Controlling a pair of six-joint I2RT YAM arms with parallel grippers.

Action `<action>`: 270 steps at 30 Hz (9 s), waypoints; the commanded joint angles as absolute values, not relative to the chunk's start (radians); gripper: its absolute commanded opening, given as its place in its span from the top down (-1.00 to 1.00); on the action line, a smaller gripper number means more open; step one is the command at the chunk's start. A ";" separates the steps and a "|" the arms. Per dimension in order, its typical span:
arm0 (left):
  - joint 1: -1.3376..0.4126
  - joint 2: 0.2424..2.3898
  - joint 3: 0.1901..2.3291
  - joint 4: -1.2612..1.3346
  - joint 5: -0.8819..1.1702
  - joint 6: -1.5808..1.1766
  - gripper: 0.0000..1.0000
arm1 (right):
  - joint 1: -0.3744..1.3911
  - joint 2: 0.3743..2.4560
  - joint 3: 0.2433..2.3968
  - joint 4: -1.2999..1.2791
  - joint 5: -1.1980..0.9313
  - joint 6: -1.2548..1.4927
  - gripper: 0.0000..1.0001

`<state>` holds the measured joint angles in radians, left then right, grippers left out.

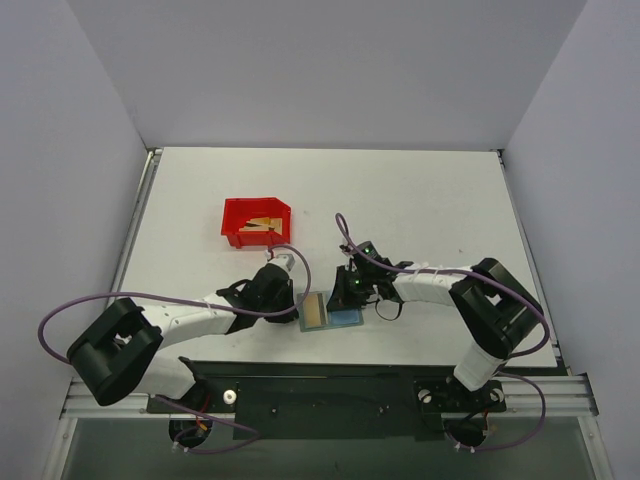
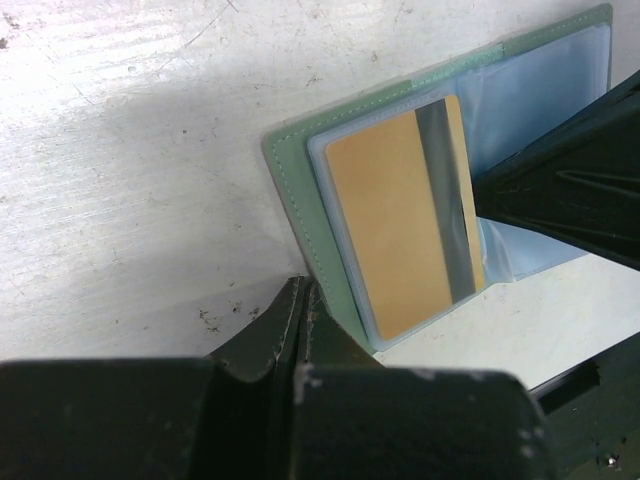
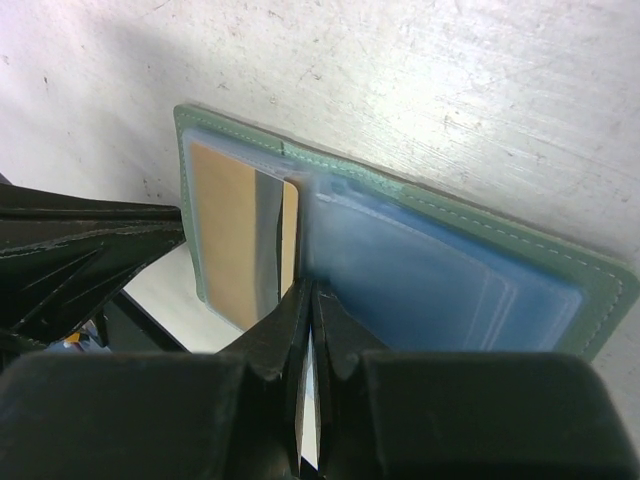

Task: Put the credit cards into the card holder
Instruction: Insert the credit card into the card holder, then close the card holder at the center of the board.

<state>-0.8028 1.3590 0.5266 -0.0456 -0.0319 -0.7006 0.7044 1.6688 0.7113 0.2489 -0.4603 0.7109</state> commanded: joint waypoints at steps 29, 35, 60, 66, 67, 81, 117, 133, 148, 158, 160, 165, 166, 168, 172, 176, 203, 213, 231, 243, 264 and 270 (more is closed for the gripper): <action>-0.802 1.377 0.529 0.014 -0.017 -0.692 1.00 | 0.733 1.399 0.862 -0.293 -0.003 0.554 -0.17; -0.802 1.378 0.529 0.017 -0.012 -0.689 1.00 | 0.767 1.472 0.885 -0.311 0.032 0.577 -0.22; -0.799 1.379 0.535 0.015 -0.009 -0.689 1.00 | 0.804 1.562 0.946 -0.429 0.218 0.558 0.76; -0.799 1.393 0.535 0.029 -0.002 -0.687 1.00 | 0.804 1.516 0.946 -0.425 0.209 0.555 1.00; -0.799 1.394 0.534 0.035 0.000 -0.687 1.00 | 0.804 1.505 0.948 -0.420 0.207 0.552 1.00; -0.799 1.446 0.535 0.126 0.063 -0.721 1.00 | 0.801 1.413 0.957 -0.132 -0.210 0.535 1.00; -0.785 0.925 0.379 -0.227 -0.276 -1.017 1.00 | 0.831 1.787 0.864 0.339 -0.652 0.690 0.56; -0.750 0.974 0.567 -0.212 -0.285 -0.847 1.00 | 0.697 1.491 0.862 0.173 -0.548 0.541 0.10; -0.819 1.370 0.793 0.038 0.041 -0.683 1.00 | 0.589 1.555 0.767 0.136 -0.439 0.564 0.37; -0.827 1.404 0.658 0.061 0.103 -0.727 1.00 | 0.574 1.560 0.765 0.110 -0.439 0.538 0.35; -0.830 1.401 0.632 0.066 0.106 -0.735 1.00 | 0.572 1.569 0.767 0.109 -0.437 0.535 0.35; -0.831 1.431 0.581 0.103 0.118 -0.753 1.00 | 0.571 1.588 0.770 0.109 -0.443 0.532 0.28; -0.831 1.439 0.577 0.103 0.120 -0.755 1.00 | 0.571 1.588 0.770 0.109 -0.443 0.532 0.25; -0.831 1.451 0.571 0.103 0.123 -0.758 1.00 | 0.571 1.592 0.770 0.109 -0.452 0.526 0.22; -0.833 1.462 0.552 0.109 0.120 -0.764 1.00 | 0.572 1.609 0.773 0.113 -0.486 0.509 0.16; -0.833 1.463 0.542 0.106 0.114 -0.767 1.00 | 0.571 1.637 0.764 0.159 -0.557 0.515 0.14; -0.821 1.188 0.578 -0.055 -0.152 -0.792 0.75 | 0.663 1.410 0.828 0.003 -0.283 0.418 1.00; -0.749 1.025 0.618 -0.164 -0.187 -0.722 0.48 | 0.801 1.454 1.127 -0.551 0.389 0.307 1.00; -0.707 0.930 0.577 -0.258 -0.196 -0.719 0.47 | 1.057 1.700 1.089 -0.368 0.326 0.423 0.41; -0.681 1.008 0.597 -0.135 -0.129 -0.719 0.43 | 0.859 1.381 0.874 -0.133 0.072 0.488 0.31; -0.848 1.566 0.778 0.307 0.052 -0.675 0.60 | 0.480 1.393 0.719 -0.104 -0.181 0.554 0.88; -0.856 1.649 0.824 0.302 0.058 -0.684 0.66 | 0.471 1.445 0.741 -0.095 -0.261 0.506 0.88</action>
<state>-0.8486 1.6360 0.7723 0.2371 0.0345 -0.6773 0.4797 1.4250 0.7197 -0.1081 -0.1925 0.5419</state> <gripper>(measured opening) 0.170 0.060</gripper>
